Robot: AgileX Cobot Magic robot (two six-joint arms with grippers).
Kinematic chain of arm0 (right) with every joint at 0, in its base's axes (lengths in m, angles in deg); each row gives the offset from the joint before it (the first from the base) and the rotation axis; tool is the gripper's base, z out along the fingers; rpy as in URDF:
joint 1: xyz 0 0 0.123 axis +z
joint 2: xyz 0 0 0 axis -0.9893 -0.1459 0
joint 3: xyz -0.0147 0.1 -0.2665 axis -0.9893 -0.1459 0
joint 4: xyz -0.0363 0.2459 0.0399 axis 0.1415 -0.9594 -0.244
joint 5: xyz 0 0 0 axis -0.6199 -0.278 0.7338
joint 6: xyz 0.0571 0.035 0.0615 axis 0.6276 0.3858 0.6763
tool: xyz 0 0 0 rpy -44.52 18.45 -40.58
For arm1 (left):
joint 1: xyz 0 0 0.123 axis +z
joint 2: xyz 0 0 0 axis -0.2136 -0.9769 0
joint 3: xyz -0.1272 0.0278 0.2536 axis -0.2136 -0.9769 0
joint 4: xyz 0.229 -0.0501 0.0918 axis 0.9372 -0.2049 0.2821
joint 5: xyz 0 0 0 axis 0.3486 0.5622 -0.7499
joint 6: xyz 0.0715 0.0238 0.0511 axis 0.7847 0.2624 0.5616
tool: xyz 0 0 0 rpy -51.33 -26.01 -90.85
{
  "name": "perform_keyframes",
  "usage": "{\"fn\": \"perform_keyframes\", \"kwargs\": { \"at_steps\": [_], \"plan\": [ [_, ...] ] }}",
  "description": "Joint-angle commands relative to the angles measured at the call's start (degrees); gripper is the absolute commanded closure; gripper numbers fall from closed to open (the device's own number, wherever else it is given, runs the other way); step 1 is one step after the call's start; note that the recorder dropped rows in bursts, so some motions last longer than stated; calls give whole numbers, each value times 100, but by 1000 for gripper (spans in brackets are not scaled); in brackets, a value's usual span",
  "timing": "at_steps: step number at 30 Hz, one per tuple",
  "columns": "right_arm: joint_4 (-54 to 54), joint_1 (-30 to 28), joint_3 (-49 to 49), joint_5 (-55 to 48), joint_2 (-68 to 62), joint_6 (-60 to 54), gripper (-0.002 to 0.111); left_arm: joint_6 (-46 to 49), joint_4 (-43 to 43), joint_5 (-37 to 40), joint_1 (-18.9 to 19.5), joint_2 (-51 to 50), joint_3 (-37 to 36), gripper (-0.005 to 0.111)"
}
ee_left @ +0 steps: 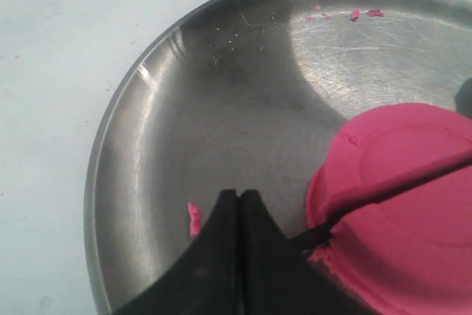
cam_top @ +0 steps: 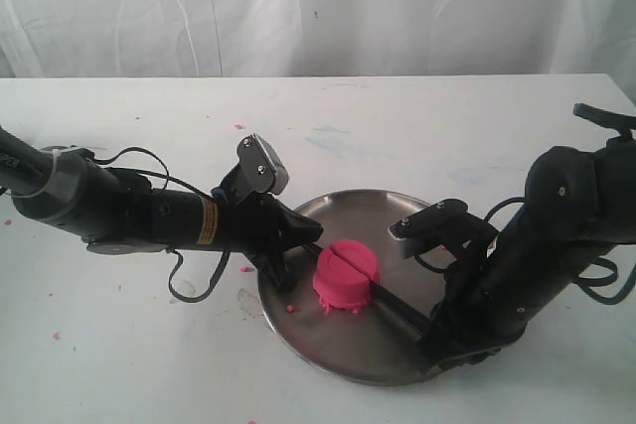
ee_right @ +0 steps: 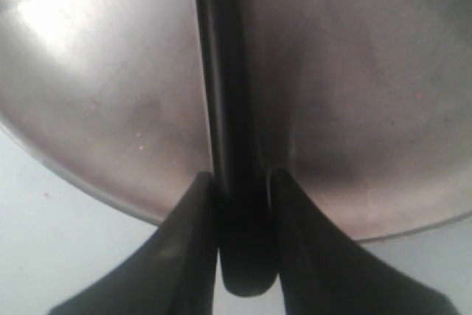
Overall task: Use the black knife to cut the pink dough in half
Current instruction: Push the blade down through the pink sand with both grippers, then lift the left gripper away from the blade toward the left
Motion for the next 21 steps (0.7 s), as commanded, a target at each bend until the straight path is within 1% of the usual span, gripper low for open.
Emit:
{"fn": "perform_keyframes", "kwargs": {
  "at_steps": [1,6,21],
  "plan": [
    [-55,-24,-9,595,-26,177,108,-2,426,540,-37,-121,-119,107],
    [-55,-24,-9,789,-30,177,108,-2,426,540,-37,-121,-119,107],
    [-55,-24,-9,811,-30,177,108,-13,425,540,-37,-121,-119,107]
  ]
}}
